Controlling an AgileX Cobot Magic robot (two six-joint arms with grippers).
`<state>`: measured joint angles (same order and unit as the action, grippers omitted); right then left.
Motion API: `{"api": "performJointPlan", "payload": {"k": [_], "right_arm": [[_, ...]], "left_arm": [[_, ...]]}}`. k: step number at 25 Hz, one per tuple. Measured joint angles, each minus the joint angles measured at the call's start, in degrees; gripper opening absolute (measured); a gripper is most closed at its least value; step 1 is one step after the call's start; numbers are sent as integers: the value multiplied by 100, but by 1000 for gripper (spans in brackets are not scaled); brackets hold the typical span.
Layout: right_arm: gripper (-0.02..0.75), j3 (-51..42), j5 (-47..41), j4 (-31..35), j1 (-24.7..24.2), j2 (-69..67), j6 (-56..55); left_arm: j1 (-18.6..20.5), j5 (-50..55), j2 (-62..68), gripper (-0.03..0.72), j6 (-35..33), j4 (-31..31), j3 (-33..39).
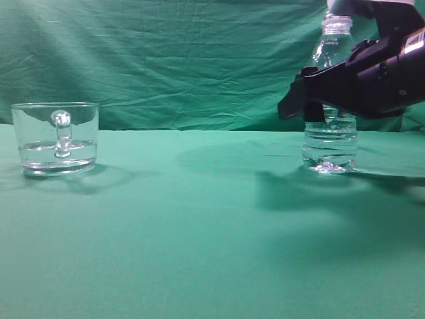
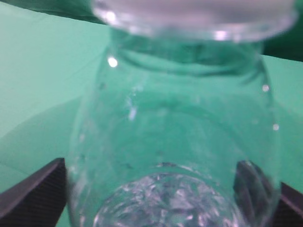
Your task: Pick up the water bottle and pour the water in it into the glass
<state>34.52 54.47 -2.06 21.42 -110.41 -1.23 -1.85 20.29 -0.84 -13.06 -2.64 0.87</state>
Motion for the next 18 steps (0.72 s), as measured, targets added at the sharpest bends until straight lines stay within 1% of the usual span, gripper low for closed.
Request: {"api": "performJointPlan", "payload": {"k": [1, 4, 5, 6, 12, 18], "right_arm": [[644, 0, 0, -15, 0, 0, -8], [645, 0, -10, -190, 0, 0, -94], [687, 0, -10, -235, 0, 0, -141], [671, 0, -35, -258, 0, 11, -190], [671, -71, -341, -257, 0, 434, -212], [671, -588, -536, -149, 0, 1172, -49]], "left_arm": [[0, 0, 0, 0, 0, 0, 0], [0, 0, 0, 0, 0, 0, 0], [0, 0, 0, 0, 0, 0, 0], [0, 0, 0, 0, 0, 0, 0], [0, 0, 0, 0, 0, 0, 0], [0, 0, 0, 0, 0, 0, 0]]}}
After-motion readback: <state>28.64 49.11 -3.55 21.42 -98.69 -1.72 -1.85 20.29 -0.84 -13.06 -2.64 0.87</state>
